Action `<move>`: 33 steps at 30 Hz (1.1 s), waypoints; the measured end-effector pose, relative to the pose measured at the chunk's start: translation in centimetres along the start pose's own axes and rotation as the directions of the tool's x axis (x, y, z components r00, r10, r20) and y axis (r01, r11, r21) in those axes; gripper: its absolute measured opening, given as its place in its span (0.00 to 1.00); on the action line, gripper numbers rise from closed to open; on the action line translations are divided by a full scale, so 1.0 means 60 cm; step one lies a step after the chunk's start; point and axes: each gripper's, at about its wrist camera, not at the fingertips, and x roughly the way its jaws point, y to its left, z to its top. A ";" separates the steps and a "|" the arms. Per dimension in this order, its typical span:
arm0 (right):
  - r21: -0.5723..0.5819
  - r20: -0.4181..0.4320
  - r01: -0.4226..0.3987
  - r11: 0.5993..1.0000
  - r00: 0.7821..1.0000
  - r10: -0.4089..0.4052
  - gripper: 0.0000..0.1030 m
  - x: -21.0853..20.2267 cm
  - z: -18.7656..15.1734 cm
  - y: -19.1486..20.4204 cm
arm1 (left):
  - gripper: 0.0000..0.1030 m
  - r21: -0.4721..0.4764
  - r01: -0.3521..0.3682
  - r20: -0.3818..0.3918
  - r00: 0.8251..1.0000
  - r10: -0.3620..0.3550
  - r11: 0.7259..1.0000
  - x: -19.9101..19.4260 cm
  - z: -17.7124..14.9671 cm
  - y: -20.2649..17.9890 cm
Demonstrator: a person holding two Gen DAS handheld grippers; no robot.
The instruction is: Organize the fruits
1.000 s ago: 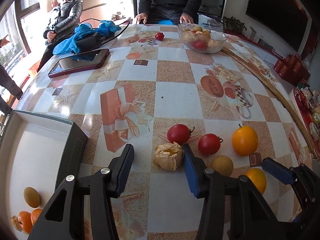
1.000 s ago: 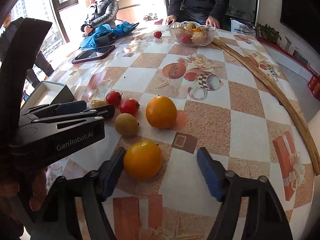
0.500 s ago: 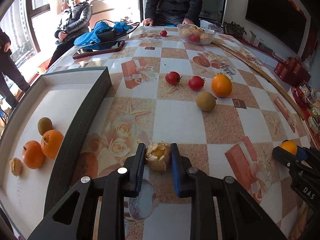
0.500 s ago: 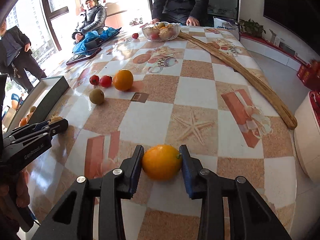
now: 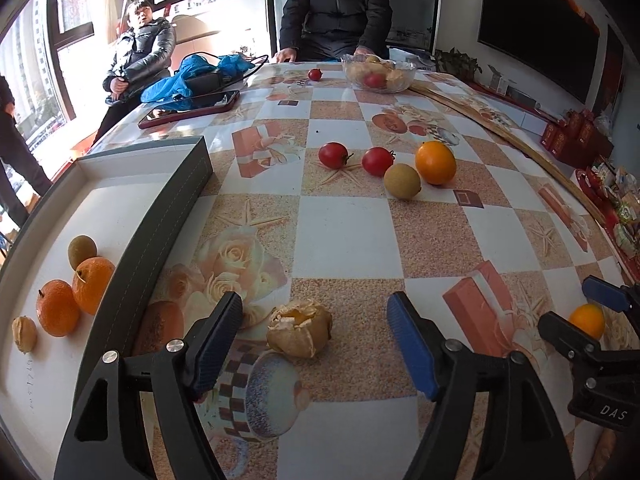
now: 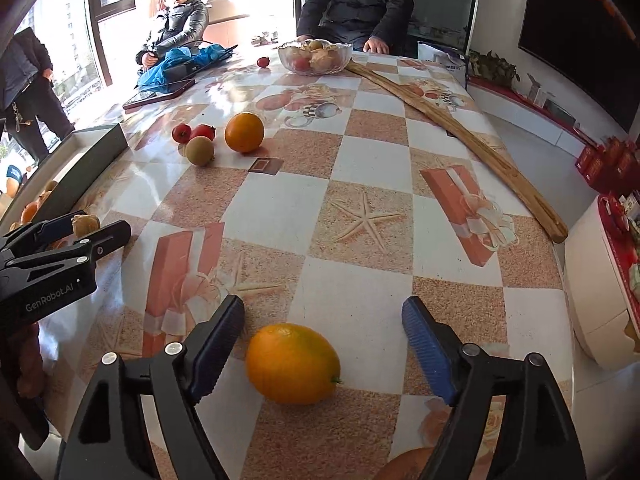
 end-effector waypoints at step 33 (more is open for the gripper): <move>-0.021 -0.015 -0.023 1.000 1.000 0.022 1.00 0.006 -0.006 0.009 | 0.85 0.021 0.010 0.005 1.000 -0.010 1.000 -0.001 -0.008 -0.009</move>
